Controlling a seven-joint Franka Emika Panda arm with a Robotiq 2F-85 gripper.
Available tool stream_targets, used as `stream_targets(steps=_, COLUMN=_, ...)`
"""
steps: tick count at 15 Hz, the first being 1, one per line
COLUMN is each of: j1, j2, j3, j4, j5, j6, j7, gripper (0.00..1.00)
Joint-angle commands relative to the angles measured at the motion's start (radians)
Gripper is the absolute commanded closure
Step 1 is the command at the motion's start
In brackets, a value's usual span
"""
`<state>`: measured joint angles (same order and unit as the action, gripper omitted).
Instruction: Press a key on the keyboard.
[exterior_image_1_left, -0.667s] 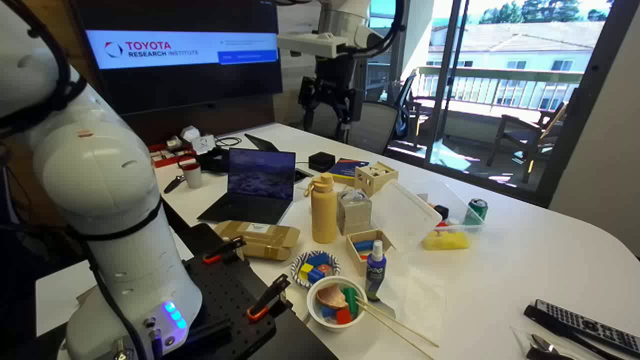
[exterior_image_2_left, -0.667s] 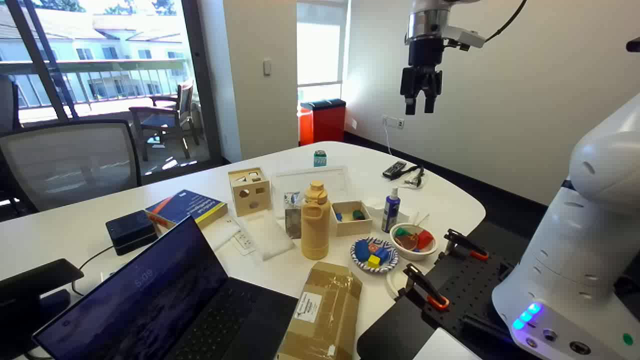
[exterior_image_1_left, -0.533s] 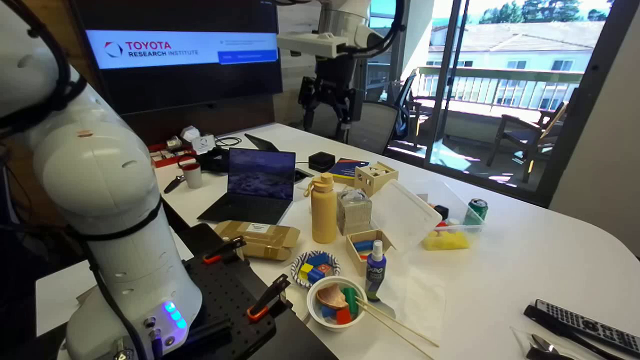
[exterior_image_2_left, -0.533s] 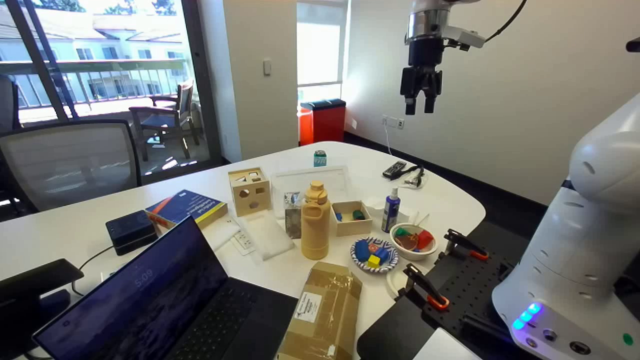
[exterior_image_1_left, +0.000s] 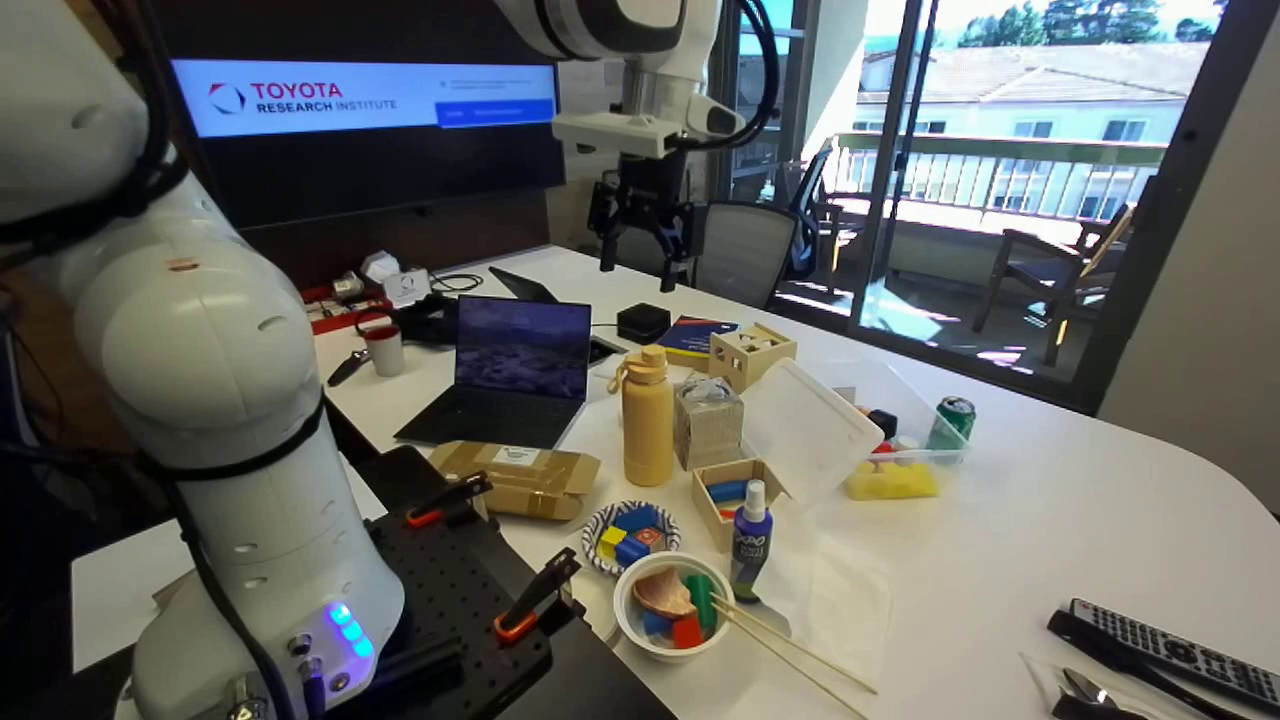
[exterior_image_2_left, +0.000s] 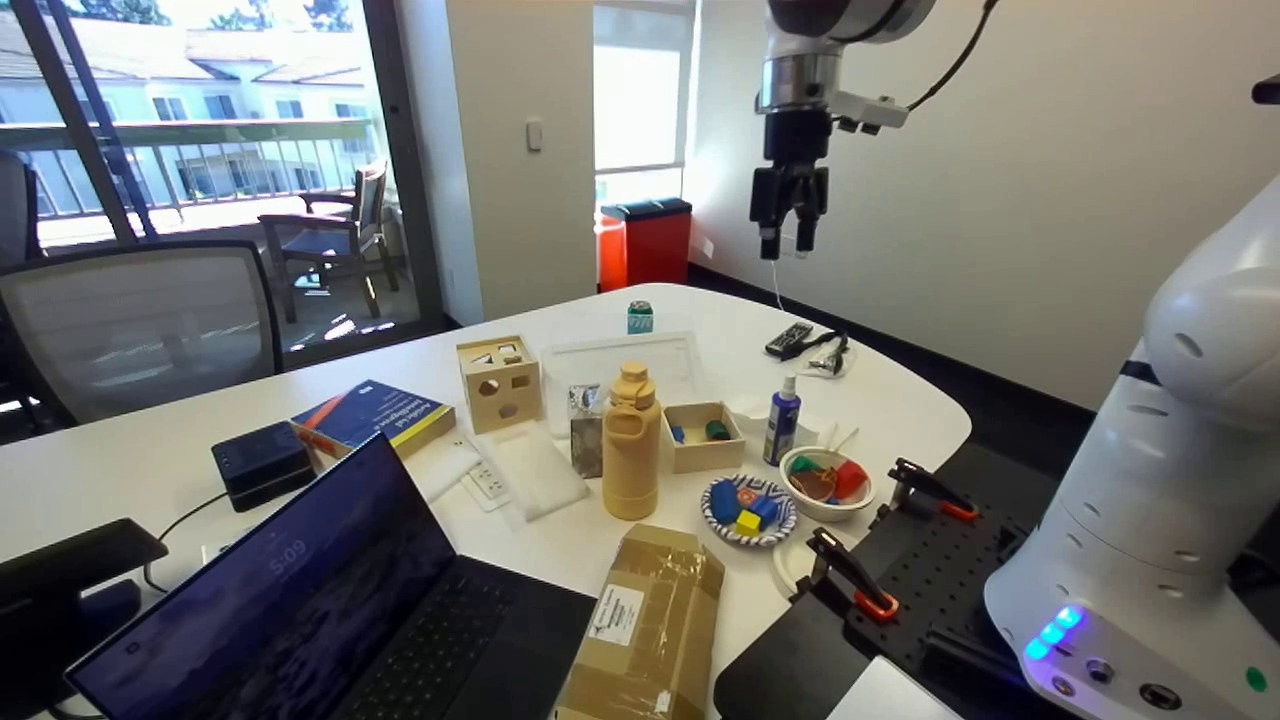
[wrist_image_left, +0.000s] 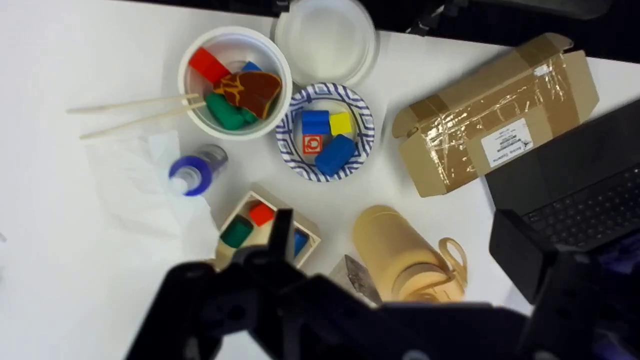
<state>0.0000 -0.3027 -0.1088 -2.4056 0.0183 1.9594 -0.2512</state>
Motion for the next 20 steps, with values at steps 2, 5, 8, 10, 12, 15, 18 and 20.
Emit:
stream_targets(steps=2, j1=0.114, j2=0.19, j3=0.139, j4=0.035, j5=0.032, j6=0.204, j7=-0.021, gripper=0.0)
stream_targets(steps=5, j1=0.182, j2=0.332, j3=0.239, j4=0.08, j5=0.02, j6=0.389, j7=0.009, gripper=0.0)
stream_targets(steps=8, j1=0.233, j2=0.502, j3=0.322, j4=0.154, j5=0.016, j6=0.528, j7=0.046, gripper=0.0)
stream_targets(steps=10, j1=0.27, j2=0.628, j3=0.352, j4=0.22, j5=-0.038, j6=0.559, j7=0.117, gripper=0.0)
stream_targets(steps=12, j1=0.319, j2=0.742, j3=0.345, j4=0.281, j5=-0.099, j6=0.589, j7=0.211, gripper=0.09)
stream_targets(steps=15, j1=0.408, j2=0.85, j3=0.285, j4=0.355, j5=-0.197, j6=0.604, j7=0.359, gripper=0.42)
stream_targets(steps=18, j1=0.467, j2=0.927, j3=0.234, j4=0.42, j5=-0.245, j6=0.615, j7=0.457, gripper=0.65)
stream_targets(steps=20, j1=0.481, j2=0.985, j3=0.227, j4=0.474, j5=-0.238, j6=0.623, j7=0.474, gripper=0.8)
